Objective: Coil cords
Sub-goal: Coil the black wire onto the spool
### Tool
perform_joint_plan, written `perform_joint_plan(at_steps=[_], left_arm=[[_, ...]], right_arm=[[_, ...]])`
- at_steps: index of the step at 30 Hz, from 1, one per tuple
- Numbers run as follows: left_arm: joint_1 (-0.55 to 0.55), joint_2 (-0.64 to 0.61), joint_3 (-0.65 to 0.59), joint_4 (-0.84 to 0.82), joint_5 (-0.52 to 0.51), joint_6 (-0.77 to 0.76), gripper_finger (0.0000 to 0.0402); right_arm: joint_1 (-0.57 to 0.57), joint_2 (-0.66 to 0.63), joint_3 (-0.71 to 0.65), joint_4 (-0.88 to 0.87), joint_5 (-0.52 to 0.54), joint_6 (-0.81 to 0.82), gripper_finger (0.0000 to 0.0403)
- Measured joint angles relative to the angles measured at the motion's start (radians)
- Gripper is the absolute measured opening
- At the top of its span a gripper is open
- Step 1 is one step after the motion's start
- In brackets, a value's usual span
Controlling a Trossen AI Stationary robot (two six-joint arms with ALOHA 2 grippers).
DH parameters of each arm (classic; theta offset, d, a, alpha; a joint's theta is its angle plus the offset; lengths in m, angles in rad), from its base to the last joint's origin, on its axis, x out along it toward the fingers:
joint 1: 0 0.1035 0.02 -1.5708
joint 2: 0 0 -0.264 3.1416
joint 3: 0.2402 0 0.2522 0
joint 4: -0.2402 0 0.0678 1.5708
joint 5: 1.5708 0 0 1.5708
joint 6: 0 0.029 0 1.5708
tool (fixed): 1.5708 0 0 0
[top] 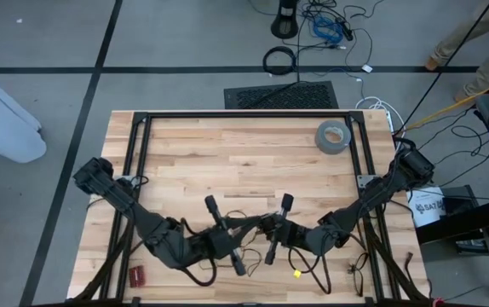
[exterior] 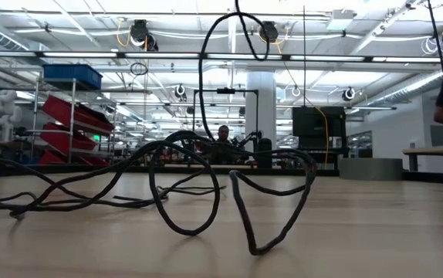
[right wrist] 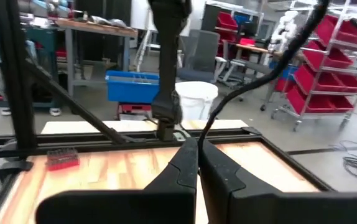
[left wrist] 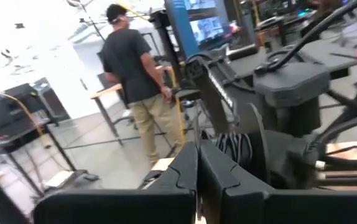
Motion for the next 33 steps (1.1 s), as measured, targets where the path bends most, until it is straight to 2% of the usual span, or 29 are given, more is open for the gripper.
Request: perform_joint_plan(at_steps=[10,18,28,33], left_arm=[[-0.003,0.046,-0.002,0.114,-0.033,0.102,0.0002],[-0.031,0.045,-0.002,0.121,-0.081,0.178,0.0002],[-0.028,0.043,-0.002,0.103,-0.114,0.181,0.0002],[-0.025,0.043,-0.002,0.094,-0.175,0.199,0.0002]], right_arm=[[0.023,0.0,0.0,0.031,0.047,-0.055,0.0],[0.034,0.0,0.0,0.037,0.05,-0.103,0.0],[0.06,0.0,0.0,0.09,0.047,-0.21,0.0],[0.065,0.0,0.001,0.102,0.05,-0.224,0.0]])
